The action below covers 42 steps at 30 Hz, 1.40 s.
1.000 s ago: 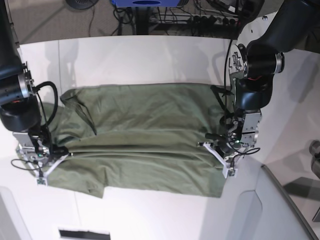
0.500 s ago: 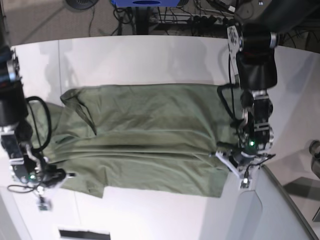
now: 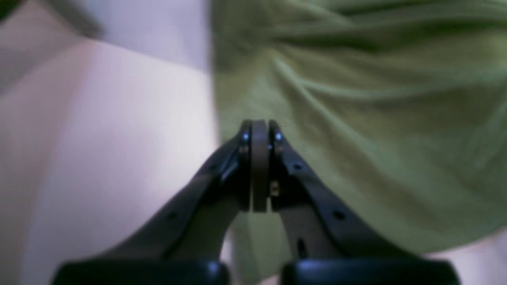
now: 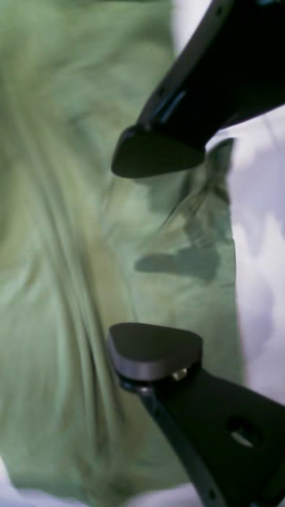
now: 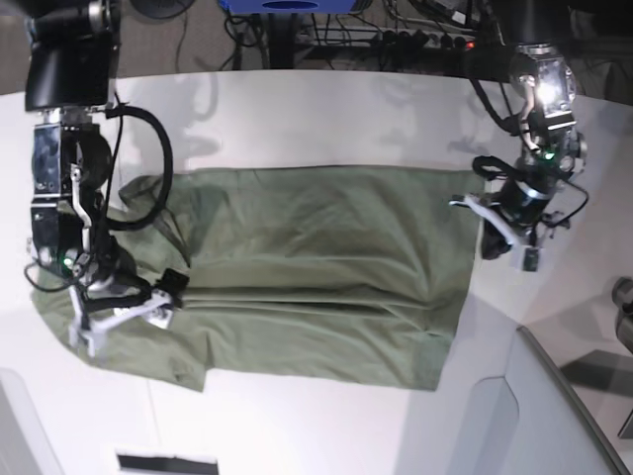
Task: Layout the t-shirt on the table in an organized manner, then fold the t-shirt properly
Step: 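Release the shirt and pull the collar corner outward with the right gripper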
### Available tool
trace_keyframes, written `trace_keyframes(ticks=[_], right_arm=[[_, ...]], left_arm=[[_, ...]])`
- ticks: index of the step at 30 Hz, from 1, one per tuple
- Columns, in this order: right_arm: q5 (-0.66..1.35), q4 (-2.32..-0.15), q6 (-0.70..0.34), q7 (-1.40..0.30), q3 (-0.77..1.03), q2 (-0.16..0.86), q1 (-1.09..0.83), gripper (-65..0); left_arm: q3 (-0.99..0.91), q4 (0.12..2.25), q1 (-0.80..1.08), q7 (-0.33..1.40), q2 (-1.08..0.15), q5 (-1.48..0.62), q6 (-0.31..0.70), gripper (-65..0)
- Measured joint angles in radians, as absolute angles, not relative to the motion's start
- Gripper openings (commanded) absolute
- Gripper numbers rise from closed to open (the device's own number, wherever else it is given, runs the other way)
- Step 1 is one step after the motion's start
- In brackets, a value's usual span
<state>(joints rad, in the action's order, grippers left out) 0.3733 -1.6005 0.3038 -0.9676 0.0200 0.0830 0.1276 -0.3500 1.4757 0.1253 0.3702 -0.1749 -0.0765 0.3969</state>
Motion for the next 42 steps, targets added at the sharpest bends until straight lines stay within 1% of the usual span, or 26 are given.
trace_keyframes(ticks=[3, 5, 6, 10, 13, 19, 24, 31, 32, 33, 39, 40, 42], right_arm=[[0.378, -1.508, 0.298, -0.951, 0.092, 0.043, 0.138, -22.4], [0.381, -1.446, 0.299, -0.938, 0.097, 0.035, 0.159, -25.8], [0.384, -1.414, 0.295, -0.919, 0.096, 0.034, 0.177, -26.3], [0.382, -1.229, 0.295, -0.873, 0.104, 0.037, 0.278, -26.4], [0.385, -1.135, 0.296, -0.839, 0.104, 0.035, 0.295, -26.6], [0.381, -1.113, 0.300, -0.832, 0.105, 0.036, 0.293, -26.6], [0.382, -1.104, 0.300, -0.824, 0.105, 0.033, 0.292, -26.7], [0.384, -0.988, 0.300, -0.781, 0.134, 0.036, 0.336, -27.2], [0.382, -0.981, 0.300, -0.781, 0.134, 0.038, 0.337, -29.4], [0.382, -0.978, 0.300, -0.781, 0.134, 0.038, 0.337, -33.5], [0.385, -0.979, 0.300, -0.778, 0.134, 0.036, 0.338, -62.9], [0.385, -0.979, 0.300, -0.781, 0.134, 0.036, 0.337, -65.0], [0.384, -0.979, 0.300, -0.783, 0.134, 0.038, 0.337, -64.4]], left_arm=[[-0.380, 1.474, 0.160, 0.382, -0.174, -0.067, 0.395, -65.0], [-0.382, 1.467, 0.166, 0.389, -0.175, -0.076, 0.402, -65.0], [-0.386, 1.465, 0.162, 0.384, -0.177, -0.076, 0.400, -65.0], [-0.390, 1.446, 0.152, 0.378, -0.184, -0.076, 0.397, -65.0], [-0.389, 1.444, 0.159, 0.382, -0.182, -0.076, 0.397, -65.0], [-0.389, 1.438, 0.155, 0.379, -0.181, -0.077, 0.397, -65.0], [-0.389, 1.380, 0.150, 0.378, -0.181, -0.076, 0.397, -65.0], [-0.389, 1.378, 0.147, 0.377, -0.181, -0.077, 0.397, -65.0], [-0.389, 1.378, 0.148, 0.377, -0.181, -0.076, 0.397, -65.0], [-0.389, 1.378, 0.148, 0.377, -0.180, -0.077, 0.397, -65.0], [-0.389, 1.363, 0.147, 0.376, -0.180, -0.077, 0.397, -65.0], [-0.389, 1.357, 0.147, 0.377, -0.181, -0.077, 0.397, -65.0], [-0.389, 1.354, 0.148, 0.377, -0.180, -0.077, 0.397, -65.0]])
